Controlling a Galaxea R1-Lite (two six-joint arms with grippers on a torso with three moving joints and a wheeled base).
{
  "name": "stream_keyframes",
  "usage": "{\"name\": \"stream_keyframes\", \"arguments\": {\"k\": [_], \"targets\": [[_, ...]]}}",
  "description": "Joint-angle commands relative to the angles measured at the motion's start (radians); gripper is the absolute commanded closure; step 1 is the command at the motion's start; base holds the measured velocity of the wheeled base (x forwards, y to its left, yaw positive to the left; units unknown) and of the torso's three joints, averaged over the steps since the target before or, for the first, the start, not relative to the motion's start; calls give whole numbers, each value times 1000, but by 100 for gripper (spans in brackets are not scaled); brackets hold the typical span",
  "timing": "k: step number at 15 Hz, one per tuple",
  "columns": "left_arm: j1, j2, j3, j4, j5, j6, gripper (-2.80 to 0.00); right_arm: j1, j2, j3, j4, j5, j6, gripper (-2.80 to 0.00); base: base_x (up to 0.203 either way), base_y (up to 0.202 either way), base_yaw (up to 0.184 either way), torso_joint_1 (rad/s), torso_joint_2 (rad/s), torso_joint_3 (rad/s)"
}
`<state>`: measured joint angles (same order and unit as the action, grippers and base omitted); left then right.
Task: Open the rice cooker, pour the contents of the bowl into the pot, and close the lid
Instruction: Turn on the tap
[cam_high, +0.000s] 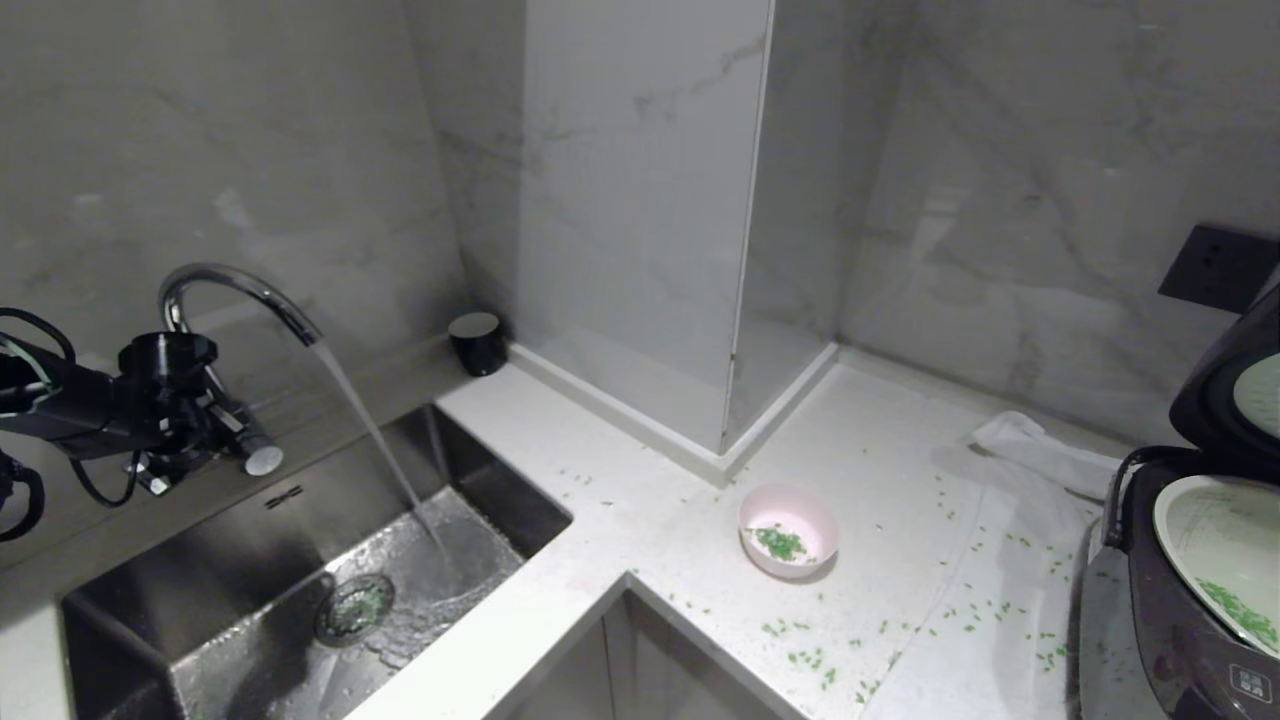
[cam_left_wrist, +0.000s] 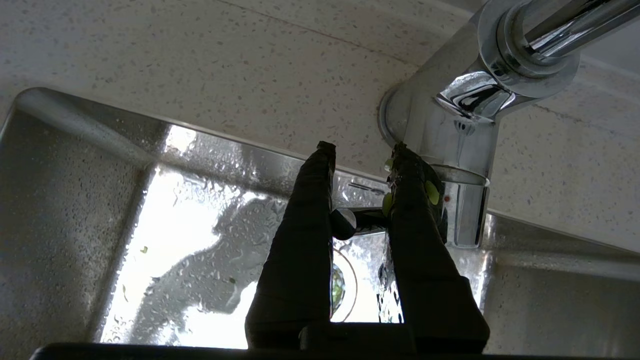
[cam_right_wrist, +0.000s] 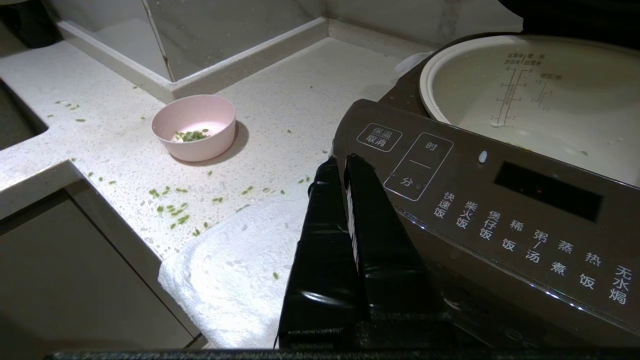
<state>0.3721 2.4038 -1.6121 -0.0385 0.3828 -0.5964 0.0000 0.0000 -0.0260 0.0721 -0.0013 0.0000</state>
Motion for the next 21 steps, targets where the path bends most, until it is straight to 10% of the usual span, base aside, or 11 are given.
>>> {"name": "stream_keyframes", "arguments": {"k": [1,21], "targets": [[-1,6,-2,0,2,-3,0,0,0,0,0,0,0,0,0,0,0,0,0,0],[1,18,-23,23,7,-4,0,0,-1,0,0,0,0,0,0,0,0,0,0,0]]}}
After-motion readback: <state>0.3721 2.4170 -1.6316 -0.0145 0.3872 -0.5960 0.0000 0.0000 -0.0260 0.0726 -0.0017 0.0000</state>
